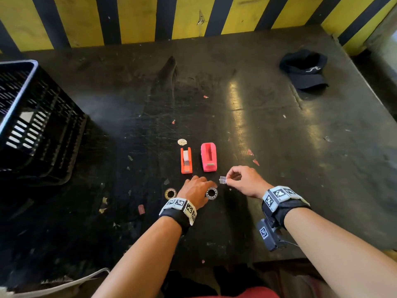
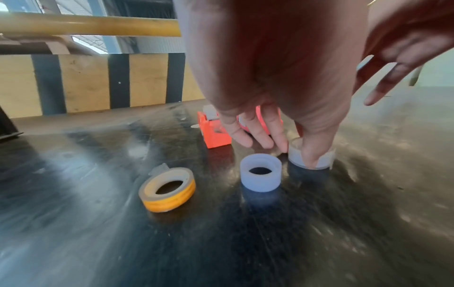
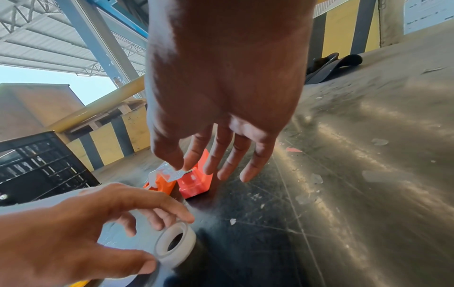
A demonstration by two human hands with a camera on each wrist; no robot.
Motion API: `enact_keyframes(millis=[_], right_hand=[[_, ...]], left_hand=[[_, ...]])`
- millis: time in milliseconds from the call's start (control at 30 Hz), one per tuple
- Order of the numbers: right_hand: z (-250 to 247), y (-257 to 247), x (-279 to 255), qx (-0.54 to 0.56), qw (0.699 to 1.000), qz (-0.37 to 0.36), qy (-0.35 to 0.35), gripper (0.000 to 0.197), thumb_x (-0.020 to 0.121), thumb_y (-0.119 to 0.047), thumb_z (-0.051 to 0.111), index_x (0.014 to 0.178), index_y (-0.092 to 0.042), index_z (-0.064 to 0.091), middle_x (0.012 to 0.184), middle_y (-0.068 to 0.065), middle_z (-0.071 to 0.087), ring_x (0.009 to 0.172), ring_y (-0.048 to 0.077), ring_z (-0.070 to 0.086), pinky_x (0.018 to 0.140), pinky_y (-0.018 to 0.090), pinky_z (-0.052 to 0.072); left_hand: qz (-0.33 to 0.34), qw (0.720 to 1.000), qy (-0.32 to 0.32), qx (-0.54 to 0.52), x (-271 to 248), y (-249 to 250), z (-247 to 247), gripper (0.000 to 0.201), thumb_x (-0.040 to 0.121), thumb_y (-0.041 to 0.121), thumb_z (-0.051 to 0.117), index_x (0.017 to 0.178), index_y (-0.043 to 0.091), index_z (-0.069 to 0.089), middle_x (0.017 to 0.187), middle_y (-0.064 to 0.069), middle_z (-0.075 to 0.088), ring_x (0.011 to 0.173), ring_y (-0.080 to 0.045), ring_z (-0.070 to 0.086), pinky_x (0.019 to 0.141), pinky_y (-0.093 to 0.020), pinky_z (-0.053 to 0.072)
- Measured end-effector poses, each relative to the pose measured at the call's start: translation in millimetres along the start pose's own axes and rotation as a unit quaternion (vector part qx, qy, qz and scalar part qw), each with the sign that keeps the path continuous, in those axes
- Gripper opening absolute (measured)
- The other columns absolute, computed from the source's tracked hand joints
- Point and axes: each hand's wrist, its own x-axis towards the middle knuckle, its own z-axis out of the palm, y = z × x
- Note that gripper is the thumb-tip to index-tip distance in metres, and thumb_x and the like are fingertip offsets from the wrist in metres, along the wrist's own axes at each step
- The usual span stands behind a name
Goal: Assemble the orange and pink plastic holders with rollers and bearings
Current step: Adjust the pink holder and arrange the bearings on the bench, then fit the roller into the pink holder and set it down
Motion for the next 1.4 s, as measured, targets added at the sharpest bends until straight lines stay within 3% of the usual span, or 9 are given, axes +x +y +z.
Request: enact_keyframes(millis=[133,267,400,500,933,1133,1267,1333,1400], right_hand=[[-8.7,9.7,-3.4,0.004,1.0,0.008,0.001,0.007,0.086,-0.025,0.075,0.086,-0.018,0.074,0.089,-0.002,0.076,0.087,0.014,0.071,0.084,0.033,0.058],[-9.6,10.2,-5.6,0.028,1.0,0.014,0.0,0.007,0.088,-0.025,0.074,0.088,-0.018,0.074,0.091,-0.001,0.077,0.089,0.016,0.072,0.087,0.036,0.058],[-5.9,-7.0,-2.9,0.079,0.996,-0.012,-0.029,0.004,0.09,-0.02,0.072,0.091,-0.017,0.074,0.092,0.004,0.077,0.087,0.024,0.073,0.086,0.041,0.06],[-6.4,-21.3,-1.3,0.103,0.994,-0.028,-0.038,0.006,0.091,-0.019,0.071,0.094,-0.014,0.074,0.095,0.007,0.076,0.085,0.019,0.071,0.083,0.038,0.058],[-7.2,-49.9,-1.8,0.047,0.994,-0.021,-0.092,0.014,0.094,-0.022,0.069,0.101,-0.011,0.069,0.08,-0.009,0.064,0.069,0.003,0.057,0.058,0.007,0.04],[-7.8,-53.1,1.5,0.052,0.994,-0.007,-0.099,0.01,0.092,-0.021,0.068,0.097,-0.013,0.069,0.088,-0.004,0.068,0.077,0.007,0.059,0.07,0.023,0.043],[-7.3,-48.4,6.0,0.042,0.995,0.018,-0.085,0.014,0.09,-0.02,0.065,0.103,-0.015,0.064,0.097,0.0,0.068,0.087,0.015,0.062,0.068,0.024,0.043],[-7.9,-44.2,13.9,0.024,0.996,0.022,-0.078,0.023,0.089,-0.018,0.066,0.11,-0.018,0.058,0.111,0.001,0.064,0.097,0.022,0.063,0.074,0.026,0.047],[-9.0,-40.9,27.4,-0.02,0.996,0.022,-0.085,0.05,0.084,-0.019,0.074,0.128,-0.022,0.049,0.132,0.004,0.055,0.11,0.025,0.061,0.089,0.033,0.052]], left_hand=[[-0.033,0.984,0.065,-0.162,-4.3,-7.7,-1.0,0.045,0.084,0.031,0.079,0.125,0.027,0.062,0.119,0.005,0.071,0.112,-0.018,0.064,0.098,-0.037,0.054],[-0.049,0.919,0.12,-0.371,-12.8,-8.8,-16.4,0.045,0.081,0.023,0.085,0.121,0.02,0.066,0.114,0.007,0.074,0.095,-0.006,0.072,0.08,-0.015,0.059],[-0.018,0.884,0.108,-0.454,-16.6,-7.1,-26.6,0.046,0.082,0.021,0.083,0.124,0.025,0.064,0.114,0.003,0.078,0.095,-0.016,0.077,0.089,-0.033,0.064],[-0.011,0.872,0.108,-0.478,-19.9,-9.9,-32.8,0.043,0.083,0.019,0.082,0.122,0.025,0.064,0.113,0.001,0.079,0.099,-0.016,0.078,0.094,-0.038,0.062],[-0.007,0.883,0.091,-0.459,-26.8,-18.7,-41.8,0.045,0.082,0.023,0.082,0.124,0.022,0.067,0.118,0.004,0.076,0.1,-0.013,0.077,0.096,-0.043,0.062],[-0.004,0.885,0.095,-0.457,-27.4,-20.6,-46.5,0.046,0.083,0.016,0.082,0.126,0.021,0.067,0.114,-0.001,0.078,0.101,-0.014,0.077,0.095,-0.039,0.062],[-0.024,0.897,0.132,-0.421,-24.9,-24.7,-49.2,0.042,0.078,0.02,0.084,0.118,0.024,0.072,0.112,0.008,0.076,0.1,-0.01,0.075,0.092,-0.035,0.063],[-0.031,0.909,0.156,-0.385,-21.7,-28.1,-54.5,0.039,0.078,0.024,0.084,0.114,0.029,0.072,0.106,0.014,0.074,0.098,-0.006,0.071,0.088,-0.026,0.06],[-0.043,0.915,0.171,-0.364,-16.7,-31.2,-62.5,0.039,0.078,0.023,0.083,0.115,0.029,0.072,0.098,0.021,0.069,0.093,0.005,0.066,0.082,-0.009,0.05]])
